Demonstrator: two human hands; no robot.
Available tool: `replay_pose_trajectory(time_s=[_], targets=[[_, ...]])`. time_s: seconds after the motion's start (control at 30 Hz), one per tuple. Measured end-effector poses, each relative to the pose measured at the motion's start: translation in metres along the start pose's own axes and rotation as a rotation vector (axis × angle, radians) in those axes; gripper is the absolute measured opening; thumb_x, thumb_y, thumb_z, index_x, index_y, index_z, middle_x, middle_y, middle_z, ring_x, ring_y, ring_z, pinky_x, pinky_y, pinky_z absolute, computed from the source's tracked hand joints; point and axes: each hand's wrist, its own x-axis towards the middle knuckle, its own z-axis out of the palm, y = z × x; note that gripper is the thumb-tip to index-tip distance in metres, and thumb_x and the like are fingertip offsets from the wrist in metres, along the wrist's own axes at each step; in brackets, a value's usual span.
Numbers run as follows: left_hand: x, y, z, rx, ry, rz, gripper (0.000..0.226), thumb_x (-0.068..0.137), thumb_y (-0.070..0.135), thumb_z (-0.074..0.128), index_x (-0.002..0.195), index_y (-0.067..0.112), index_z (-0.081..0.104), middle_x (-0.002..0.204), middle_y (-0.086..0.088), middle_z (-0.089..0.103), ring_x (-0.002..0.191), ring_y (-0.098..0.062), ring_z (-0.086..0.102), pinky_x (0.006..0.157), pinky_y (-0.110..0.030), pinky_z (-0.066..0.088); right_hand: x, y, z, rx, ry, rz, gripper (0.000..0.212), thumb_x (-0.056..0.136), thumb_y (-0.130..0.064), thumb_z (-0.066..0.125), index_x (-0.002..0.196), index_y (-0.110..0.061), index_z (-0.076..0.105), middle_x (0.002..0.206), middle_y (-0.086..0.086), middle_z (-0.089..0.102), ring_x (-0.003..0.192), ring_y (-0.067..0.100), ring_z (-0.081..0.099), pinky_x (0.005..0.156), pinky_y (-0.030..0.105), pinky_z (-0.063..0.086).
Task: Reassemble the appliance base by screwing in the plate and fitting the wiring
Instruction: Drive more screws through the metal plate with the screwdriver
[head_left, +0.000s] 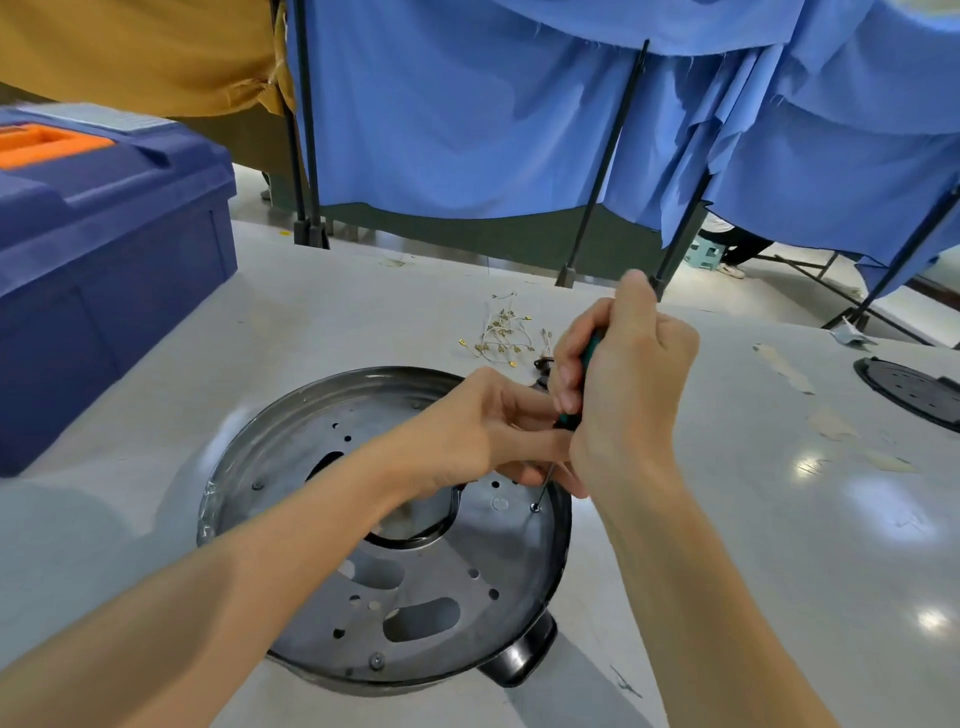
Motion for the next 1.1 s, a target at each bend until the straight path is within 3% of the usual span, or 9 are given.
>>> replay_pose_trajectory(time_s=[0.13, 0.2, 0.3, 0.4, 0.57, 0.67, 0.83, 0.97, 1.1], targets=[[-0.002, 0.002, -0.009, -0.052, -0.140, -0.081, 0.010, 0.092, 0.024, 0.066, 0.096, 0.024, 0.075, 0.104, -0.008, 0.075, 0.105, -0.019, 0.068, 0.093, -0.032, 0.052, 0.021, -0.016, -0.016, 0.000, -0.604, 0.216, 0.062, 0.100, -0.029, 0.046, 0.042, -0.007, 0.049, 0.038, 0.011, 0.044, 0.031, 0.023, 0.039, 0.042, 0.025, 0.037], [-0.002, -0.001, -0.009, -0.062, -0.147, -0.083, 0.010, 0.092, 0.023, 0.065, 0.094, 0.022, 0.075, 0.104, -0.011, 0.074, 0.099, -0.019, 0.065, 0.089, -0.031, 0.051, 0.020, -0.014, -0.015, 0.089, -0.663, 0.287, 0.063, 0.100, -0.024, 0.044, 0.039, -0.007, 0.042, 0.032, 0.006, 0.035, 0.024, 0.018, 0.028, 0.035, 0.018, 0.028], [-0.001, -0.005, -0.006, -0.080, -0.078, -0.068, 0.012, 0.089, 0.018, 0.067, 0.094, 0.012, 0.075, 0.093, -0.009, 0.076, 0.092, -0.021, 0.069, 0.087, -0.029, 0.055, 0.010, -0.002, -0.003, 0.111, -0.423, 0.204, 0.064, 0.102, -0.021, 0.039, 0.039, -0.010, 0.041, 0.031, 0.003, 0.029, 0.026, 0.014, 0.019, 0.035, 0.014, 0.019], [0.000, -0.007, -0.005, -0.057, 0.014, -0.032, 0.011, 0.083, 0.011, 0.072, 0.084, 0.020, 0.078, 0.079, -0.003, 0.075, 0.080, -0.014, 0.071, 0.084, -0.031, 0.057, -0.001, 0.003, 0.006, 0.039, -0.156, 0.033, 0.067, 0.103, -0.023, 0.036, 0.037, -0.015, 0.042, 0.033, 0.001, 0.033, 0.027, 0.013, 0.025, 0.036, 0.015, 0.022], [-0.001, 0.000, -0.005, 0.093, 0.019, -0.003, 0.024, 0.073, -0.007, 0.076, 0.087, 0.013, 0.075, 0.087, -0.013, 0.074, 0.078, -0.014, 0.068, 0.070, -0.020, 0.053, -0.014, 0.006, 0.008, -0.068, 0.295, -0.161, 0.073, 0.103, -0.040, 0.028, 0.036, -0.019, 0.046, 0.036, 0.000, 0.041, 0.033, 0.018, 0.038, 0.043, 0.024, 0.032], [-0.001, 0.003, -0.002, 0.356, 0.048, -0.043, 0.026, 0.073, -0.010, 0.073, 0.084, 0.013, 0.075, 0.082, -0.004, 0.073, 0.073, -0.007, 0.066, 0.065, -0.019, 0.053, -0.013, 0.001, 0.001, -0.035, 0.347, -0.096, 0.075, 0.105, -0.038, 0.029, 0.036, -0.020, 0.049, 0.038, 0.000, 0.044, 0.032, 0.017, 0.038, 0.038, 0.022, 0.031], [-0.008, -0.003, 0.000, 0.850, 0.120, -0.101, 0.021, 0.082, 0.018, 0.073, 0.100, 0.028, 0.075, 0.090, 0.012, 0.070, 0.090, -0.005, 0.063, 0.085, -0.029, 0.052, 0.010, -0.033, -0.042, 0.279, 0.442, 0.087, 0.061, 0.097, -0.026, 0.041, 0.036, -0.019, 0.045, 0.041, 0.001, 0.043, 0.033, 0.018, 0.033, 0.039, 0.021, 0.027], [-0.014, -0.016, 0.005, 1.004, 0.080, -0.063, 0.017, 0.088, 0.025, 0.067, 0.104, 0.027, 0.074, 0.089, 0.009, 0.060, 0.085, -0.007, 0.051, 0.075, -0.029, 0.045, 0.027, -0.041, -0.076, -0.089, 0.255, 0.234, 0.047, 0.091, -0.031, 0.054, 0.048, -0.012, 0.047, 0.042, 0.004, 0.044, 0.030, 0.016, 0.025, 0.036, 0.018, 0.021], [-0.016, -0.025, 0.011, 1.025, 0.018, 0.089, 0.012, 0.086, 0.020, 0.068, 0.096, 0.015, 0.072, 0.085, 0.020, 0.040, 0.079, -0.002, 0.030, 0.068, -0.009, 0.027, 0.016, -0.008, -0.079, -0.735, -0.274, 0.432, 0.038, 0.089, -0.041, 0.065, 0.087, -0.003, 0.064, 0.053, 0.009, 0.064, 0.034, 0.014, 0.025, 0.037, 0.018, 0.020]])
